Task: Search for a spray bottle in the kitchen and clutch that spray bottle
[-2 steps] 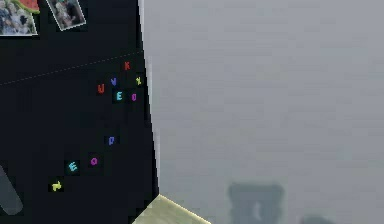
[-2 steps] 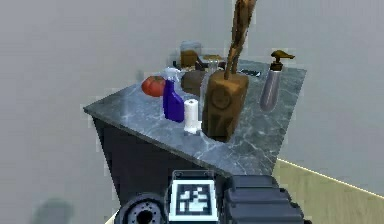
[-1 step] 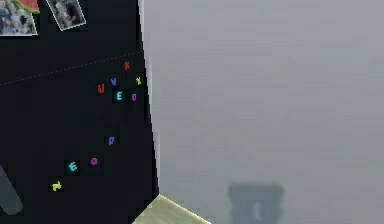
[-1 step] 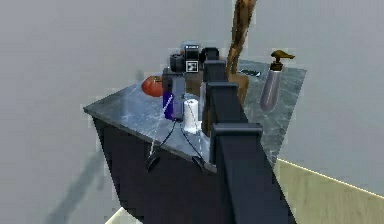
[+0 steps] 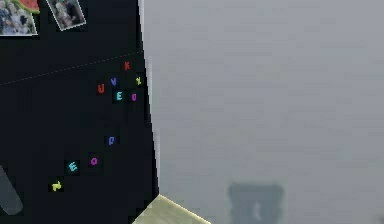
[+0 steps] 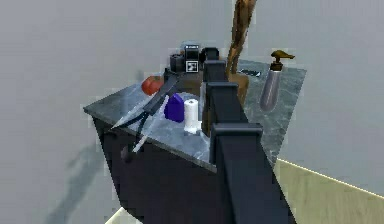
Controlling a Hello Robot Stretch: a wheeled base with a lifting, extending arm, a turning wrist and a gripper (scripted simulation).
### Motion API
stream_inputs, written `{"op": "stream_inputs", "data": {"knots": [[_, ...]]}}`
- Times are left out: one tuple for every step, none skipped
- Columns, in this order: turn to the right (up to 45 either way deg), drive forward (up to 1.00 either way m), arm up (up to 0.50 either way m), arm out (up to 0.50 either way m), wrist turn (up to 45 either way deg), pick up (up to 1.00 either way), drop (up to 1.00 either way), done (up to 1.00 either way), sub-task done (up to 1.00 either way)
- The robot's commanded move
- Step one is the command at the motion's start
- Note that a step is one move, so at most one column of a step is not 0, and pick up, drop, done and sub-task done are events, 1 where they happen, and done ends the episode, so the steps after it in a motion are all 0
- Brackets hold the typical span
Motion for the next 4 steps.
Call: {"op": "stream_inputs", "data": {"knots": [[0.0, 0.0, 0.0, 0.0, 45.0, 0.0, 0.0, 0.0, 0.0], [0.0, 0.0, 0.0, 0.0, 45.0, 0.0, 0.0, 0.0, 0.0], [0.0, 0.0, 0.0, 0.0, 42.0, 0.0, 0.0, 0.0, 0.0], [0.0, 0.0, 0.0, 0.0, 0.0, 1.0, 0.0, 0.0, 0.0]]}}
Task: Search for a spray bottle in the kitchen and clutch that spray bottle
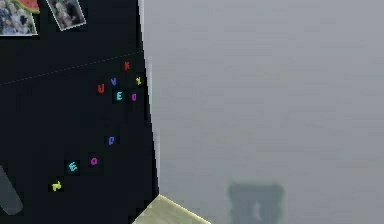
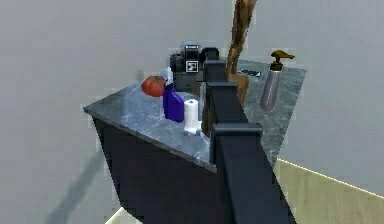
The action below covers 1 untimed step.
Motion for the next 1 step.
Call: {"op": "stream_inputs", "data": {"knots": [[0.0, 0.0, 0.0, 0.0, 0.0, 0.0, 0.0, 1.0, 0.0]]}}
